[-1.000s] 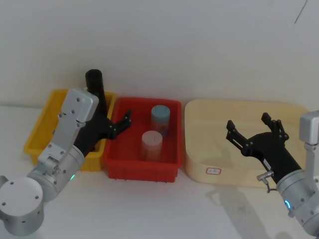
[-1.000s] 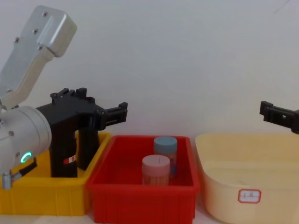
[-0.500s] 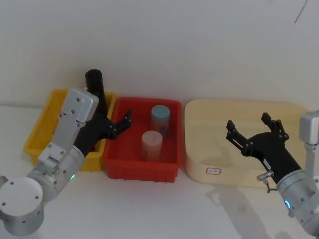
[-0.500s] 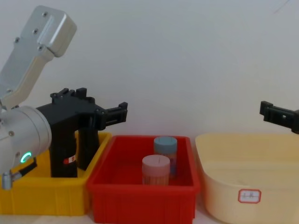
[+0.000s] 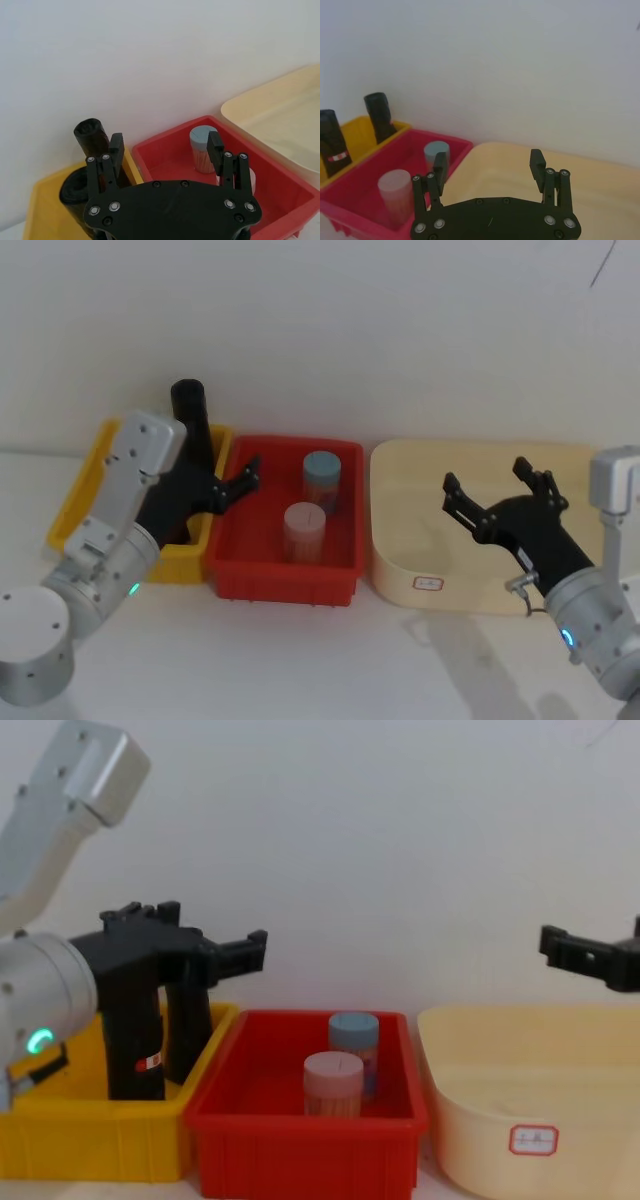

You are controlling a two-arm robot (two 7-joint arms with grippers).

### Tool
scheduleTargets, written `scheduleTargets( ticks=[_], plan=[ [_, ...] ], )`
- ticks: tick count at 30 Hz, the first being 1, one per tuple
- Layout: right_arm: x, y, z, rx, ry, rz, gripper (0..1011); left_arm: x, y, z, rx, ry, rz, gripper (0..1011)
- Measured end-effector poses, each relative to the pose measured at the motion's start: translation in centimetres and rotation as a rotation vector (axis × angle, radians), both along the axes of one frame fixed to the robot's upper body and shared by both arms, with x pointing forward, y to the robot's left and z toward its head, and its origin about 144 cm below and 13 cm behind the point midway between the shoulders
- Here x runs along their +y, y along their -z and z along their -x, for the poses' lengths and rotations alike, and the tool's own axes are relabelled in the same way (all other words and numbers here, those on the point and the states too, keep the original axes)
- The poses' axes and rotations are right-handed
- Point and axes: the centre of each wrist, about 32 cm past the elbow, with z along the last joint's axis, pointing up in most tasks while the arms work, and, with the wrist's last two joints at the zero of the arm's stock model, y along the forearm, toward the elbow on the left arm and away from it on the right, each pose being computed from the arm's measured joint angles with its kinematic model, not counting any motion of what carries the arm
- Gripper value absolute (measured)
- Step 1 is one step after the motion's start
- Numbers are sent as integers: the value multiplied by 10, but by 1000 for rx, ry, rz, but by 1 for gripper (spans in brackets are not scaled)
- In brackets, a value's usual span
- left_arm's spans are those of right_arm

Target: Pick up the garbage bag with the one hand and transfer it to the other hand.

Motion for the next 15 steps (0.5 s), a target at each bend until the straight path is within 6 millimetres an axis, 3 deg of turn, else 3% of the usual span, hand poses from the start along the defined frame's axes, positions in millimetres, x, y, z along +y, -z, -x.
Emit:
scheduleTargets(
  ticks=[6, 15],
  plan=[
    [15, -18, -5, 20, -29, -5, 1001, 18, -19, 2, 23, 26, 19, 1001],
    [43, -47, -18, 49, -71, -13, 1001, 64, -45, 10, 86, 54, 60, 1001]
  ],
)
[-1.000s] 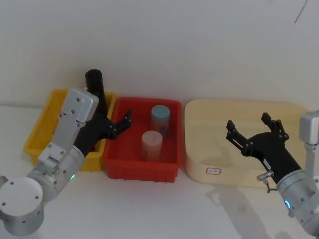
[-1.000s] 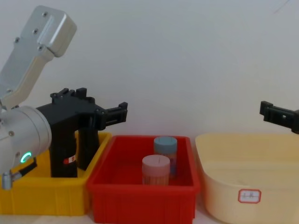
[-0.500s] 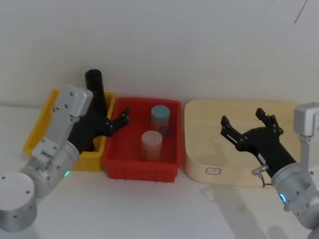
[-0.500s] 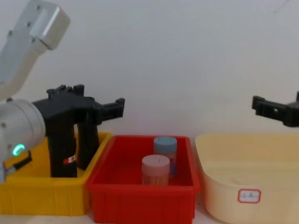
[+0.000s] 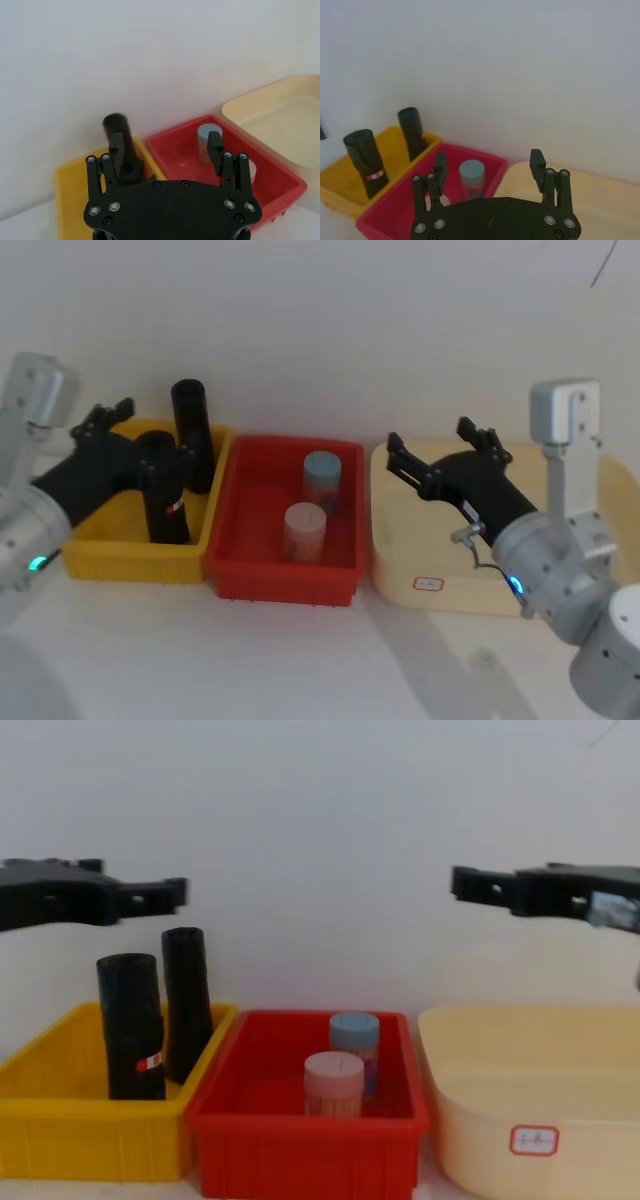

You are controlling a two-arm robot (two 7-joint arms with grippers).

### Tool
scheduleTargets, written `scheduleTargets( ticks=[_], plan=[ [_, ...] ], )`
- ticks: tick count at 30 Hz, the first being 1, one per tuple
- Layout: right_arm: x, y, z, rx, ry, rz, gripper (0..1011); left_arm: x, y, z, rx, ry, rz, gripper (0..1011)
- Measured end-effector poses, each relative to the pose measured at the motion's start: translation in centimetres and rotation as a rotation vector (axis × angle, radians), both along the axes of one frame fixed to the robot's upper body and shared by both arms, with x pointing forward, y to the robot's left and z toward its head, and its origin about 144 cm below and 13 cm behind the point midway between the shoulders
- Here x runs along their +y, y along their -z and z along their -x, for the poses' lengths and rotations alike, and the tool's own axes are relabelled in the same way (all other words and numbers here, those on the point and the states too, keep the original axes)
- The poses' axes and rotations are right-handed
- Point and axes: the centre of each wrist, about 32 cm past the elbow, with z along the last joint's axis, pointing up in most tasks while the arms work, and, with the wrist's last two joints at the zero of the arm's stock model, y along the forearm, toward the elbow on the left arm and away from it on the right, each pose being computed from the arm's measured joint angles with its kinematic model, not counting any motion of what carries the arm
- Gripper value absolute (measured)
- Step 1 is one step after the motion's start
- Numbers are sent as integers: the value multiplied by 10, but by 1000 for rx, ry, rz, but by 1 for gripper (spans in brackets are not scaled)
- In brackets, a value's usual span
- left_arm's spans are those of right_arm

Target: Pick up the garbage bag with the one hand and transfer it to the other hand.

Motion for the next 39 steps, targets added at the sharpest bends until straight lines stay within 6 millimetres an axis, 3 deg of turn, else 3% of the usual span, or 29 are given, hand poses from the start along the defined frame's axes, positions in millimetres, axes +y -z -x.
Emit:
scheduleTargets(
  ticks=[8, 17, 39],
  plan=[
    [20, -14, -13, 33, -32, 12, 1001, 43, -4, 4, 78, -27, 16, 1001],
    [33, -17, -25, 64, -62, 20, 1001, 70, 8, -4, 136, -59, 40, 1001],
    [47, -20, -30, 87, -115, -12, 1001, 70, 38, -50, 162, 27, 149, 1001]
  ],
)
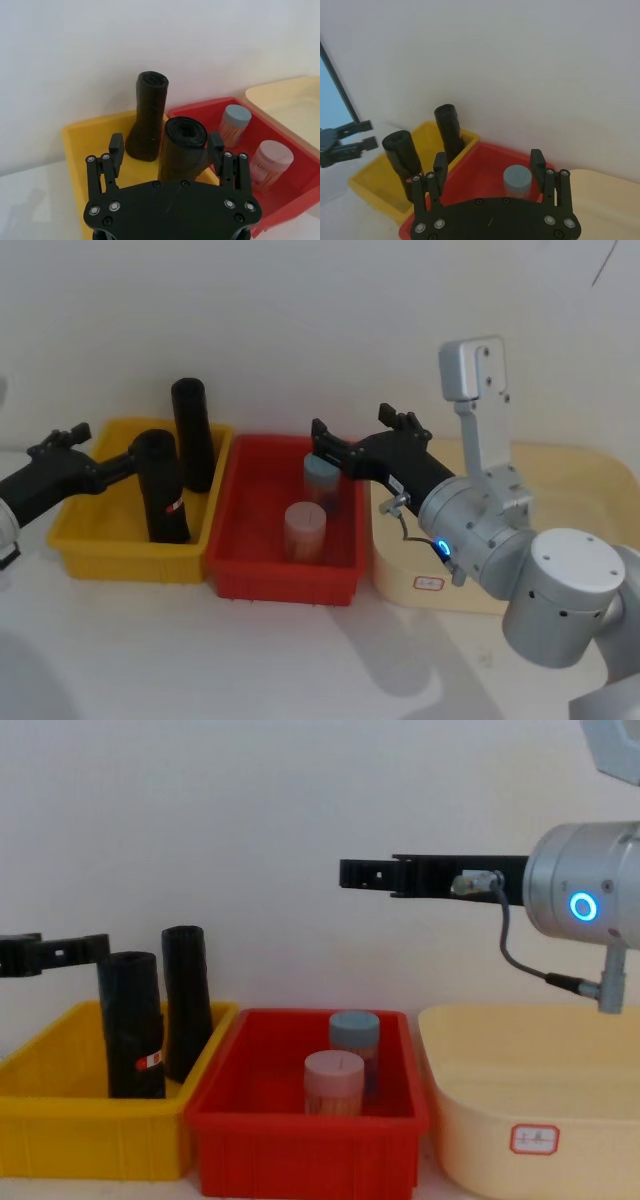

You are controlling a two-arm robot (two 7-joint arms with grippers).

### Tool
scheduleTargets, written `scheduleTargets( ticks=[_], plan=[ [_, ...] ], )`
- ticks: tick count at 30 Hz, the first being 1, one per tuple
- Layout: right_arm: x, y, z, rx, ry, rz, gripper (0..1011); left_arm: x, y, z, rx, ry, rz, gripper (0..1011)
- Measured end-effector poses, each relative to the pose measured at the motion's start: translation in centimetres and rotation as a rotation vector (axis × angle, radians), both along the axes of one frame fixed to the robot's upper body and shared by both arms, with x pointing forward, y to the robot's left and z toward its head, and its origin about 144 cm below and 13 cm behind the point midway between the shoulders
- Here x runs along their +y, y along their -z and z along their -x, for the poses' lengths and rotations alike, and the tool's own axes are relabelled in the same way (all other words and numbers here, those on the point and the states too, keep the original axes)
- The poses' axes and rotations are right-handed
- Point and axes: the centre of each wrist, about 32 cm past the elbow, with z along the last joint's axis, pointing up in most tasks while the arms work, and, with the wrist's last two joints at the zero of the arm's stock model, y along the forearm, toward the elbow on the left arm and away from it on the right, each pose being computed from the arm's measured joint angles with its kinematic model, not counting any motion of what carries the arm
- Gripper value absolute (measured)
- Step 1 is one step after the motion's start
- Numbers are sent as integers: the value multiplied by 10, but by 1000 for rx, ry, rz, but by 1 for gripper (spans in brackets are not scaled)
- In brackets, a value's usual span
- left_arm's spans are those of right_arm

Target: Pick up the garbage bag with the one hand and transfer it to the other hand.

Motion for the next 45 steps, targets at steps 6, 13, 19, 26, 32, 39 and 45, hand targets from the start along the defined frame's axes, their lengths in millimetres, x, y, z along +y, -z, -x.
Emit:
scheduleTargets(
  ticks=[6, 13, 19, 26, 32, 39, 45],
  plan=[
    [4, 0, 1, 6, -17, -4, 1001, -3, 8, -12, 17, 31, 36, 1001],
    [8, -1, 1, 13, -34, -8, 1001, -8, 15, -28, 44, 88, 70, 1001],
    [10, -1, 1, 18, -47, -10, 1001, -15, 20, -42, 65, 125, 86, 1001],
    [10, 0, -2, 37, -63, -13, 1001, -22, 23, -53, 77, 142, 92, 1001],
    [9, 4, -6, 59, -68, -14, 1001, -25, 24, -58, 83, 148, 92, 1001],
    [6, 10, -11, 95, -70, -23, 1001, -28, 25, -61, 86, 153, 90, 1001],
    [3, 16, -15, 123, -67, -37, 1001, -29, 25, -63, 89, 156, 90, 1001]
  ],
)
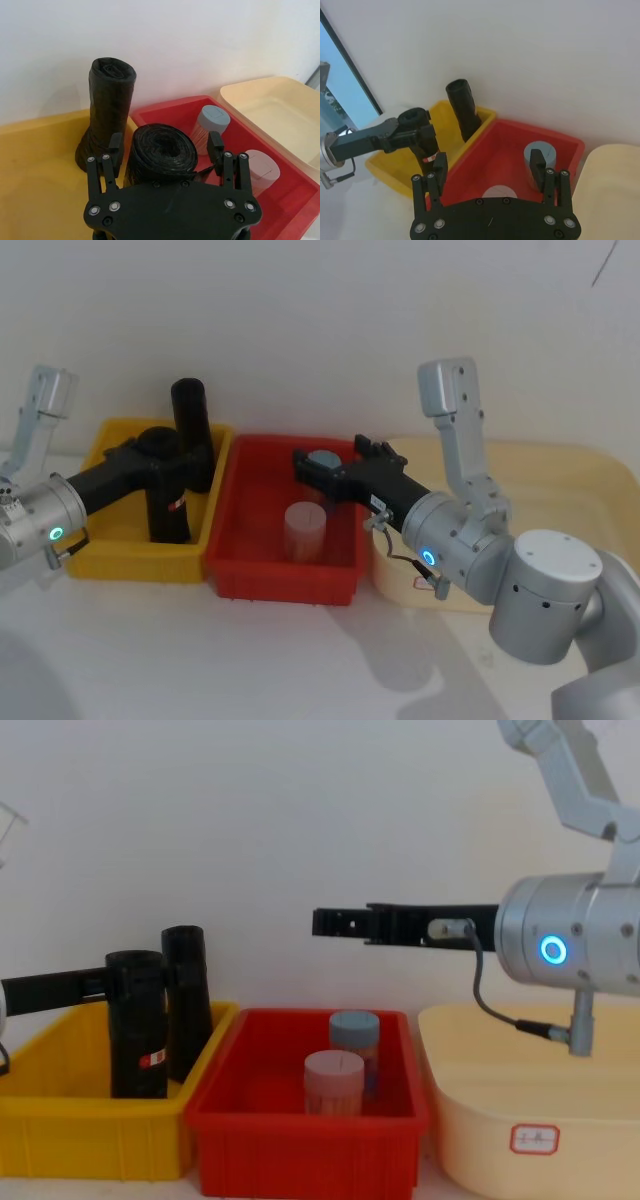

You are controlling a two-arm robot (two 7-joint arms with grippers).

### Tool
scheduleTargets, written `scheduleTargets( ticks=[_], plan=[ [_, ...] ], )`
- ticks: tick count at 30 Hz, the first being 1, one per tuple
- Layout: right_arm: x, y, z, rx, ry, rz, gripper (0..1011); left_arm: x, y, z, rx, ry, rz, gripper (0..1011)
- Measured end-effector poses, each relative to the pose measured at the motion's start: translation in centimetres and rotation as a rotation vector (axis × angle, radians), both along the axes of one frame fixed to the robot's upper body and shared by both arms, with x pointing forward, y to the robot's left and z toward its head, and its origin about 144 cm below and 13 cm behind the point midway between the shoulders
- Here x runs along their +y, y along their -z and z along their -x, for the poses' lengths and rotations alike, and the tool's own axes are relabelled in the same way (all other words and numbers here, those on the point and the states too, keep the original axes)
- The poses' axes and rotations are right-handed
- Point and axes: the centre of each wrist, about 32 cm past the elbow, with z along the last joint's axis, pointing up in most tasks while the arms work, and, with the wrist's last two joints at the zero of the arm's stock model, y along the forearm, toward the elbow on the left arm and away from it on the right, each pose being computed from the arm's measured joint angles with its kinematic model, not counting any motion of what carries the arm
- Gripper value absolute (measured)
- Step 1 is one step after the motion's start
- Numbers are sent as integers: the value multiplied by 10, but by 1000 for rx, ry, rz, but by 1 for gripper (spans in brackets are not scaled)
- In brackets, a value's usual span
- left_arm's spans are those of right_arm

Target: Pick up the garbage bag with the one hand and transfer it to the other hand.

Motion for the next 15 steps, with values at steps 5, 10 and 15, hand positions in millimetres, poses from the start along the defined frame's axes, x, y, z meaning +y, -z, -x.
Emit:
scheduleTargets(
  ticks=[5, 10, 15],
  plan=[
    [-2, 6, -3, 24, 2, 1, 1001, -1, 0, -1, 1, 2, 0, 1001],
    [-4, 12, -6, 46, 2, 16, 1001, -1, 0, -2, 1, 3, -1, 1001],
    [-7, 19, -12, 71, 2, 36, 1001, -2, 0, -2, 2, 3, -1, 932]
  ],
)
